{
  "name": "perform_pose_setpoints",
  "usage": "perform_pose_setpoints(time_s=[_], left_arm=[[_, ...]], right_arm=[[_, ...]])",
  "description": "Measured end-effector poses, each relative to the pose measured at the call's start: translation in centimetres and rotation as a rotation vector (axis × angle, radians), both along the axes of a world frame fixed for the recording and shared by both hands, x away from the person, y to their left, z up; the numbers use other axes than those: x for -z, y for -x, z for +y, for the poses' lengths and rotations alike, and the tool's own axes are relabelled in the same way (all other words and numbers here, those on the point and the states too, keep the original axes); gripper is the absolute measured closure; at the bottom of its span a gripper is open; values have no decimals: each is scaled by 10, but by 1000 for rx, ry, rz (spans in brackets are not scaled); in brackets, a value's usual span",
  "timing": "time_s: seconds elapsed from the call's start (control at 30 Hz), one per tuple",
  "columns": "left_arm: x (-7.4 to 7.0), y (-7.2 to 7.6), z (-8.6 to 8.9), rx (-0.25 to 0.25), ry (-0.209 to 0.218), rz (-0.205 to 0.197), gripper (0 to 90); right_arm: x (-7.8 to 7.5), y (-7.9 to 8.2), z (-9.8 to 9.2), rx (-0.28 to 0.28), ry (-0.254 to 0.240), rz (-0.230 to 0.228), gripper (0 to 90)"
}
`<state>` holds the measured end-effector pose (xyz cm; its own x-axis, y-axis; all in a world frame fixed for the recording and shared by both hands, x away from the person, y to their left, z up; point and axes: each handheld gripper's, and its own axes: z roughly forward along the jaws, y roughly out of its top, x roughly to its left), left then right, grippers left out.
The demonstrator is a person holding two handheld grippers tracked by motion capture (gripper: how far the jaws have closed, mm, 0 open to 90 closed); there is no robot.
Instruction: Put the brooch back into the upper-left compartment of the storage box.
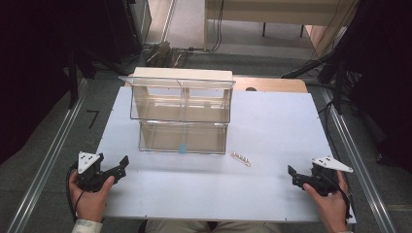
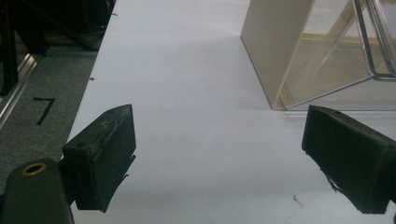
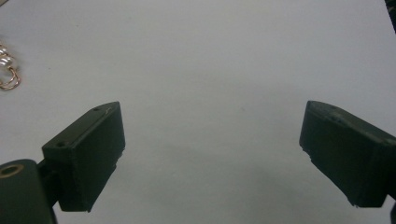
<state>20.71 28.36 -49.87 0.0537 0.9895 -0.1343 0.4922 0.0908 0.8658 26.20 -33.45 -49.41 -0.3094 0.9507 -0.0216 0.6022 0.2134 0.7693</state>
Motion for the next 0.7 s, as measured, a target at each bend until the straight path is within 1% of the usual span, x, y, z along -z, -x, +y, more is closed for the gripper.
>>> perform_pose_setpoints(time_s=[0.13, 0.27, 0.47, 0.63, 0.7], left_arm=[[0, 0, 0, -1, 0, 2, 104], [0, 0, 0, -1, 1, 3, 104], [0, 0, 0, -1, 3, 1, 104], [0, 0, 1, -2, 6, 2, 104], [0, 0, 0, -2, 6, 3, 103]], right_arm=[[0, 0, 2, 3, 0, -1, 56], [-1, -1, 5, -9, 0, -4, 56], [-1, -4, 15, -42, 8, -9, 56], [0, -6, 20, -49, 13, -6, 56], [0, -6, 21, -49, 5, -3, 56]])
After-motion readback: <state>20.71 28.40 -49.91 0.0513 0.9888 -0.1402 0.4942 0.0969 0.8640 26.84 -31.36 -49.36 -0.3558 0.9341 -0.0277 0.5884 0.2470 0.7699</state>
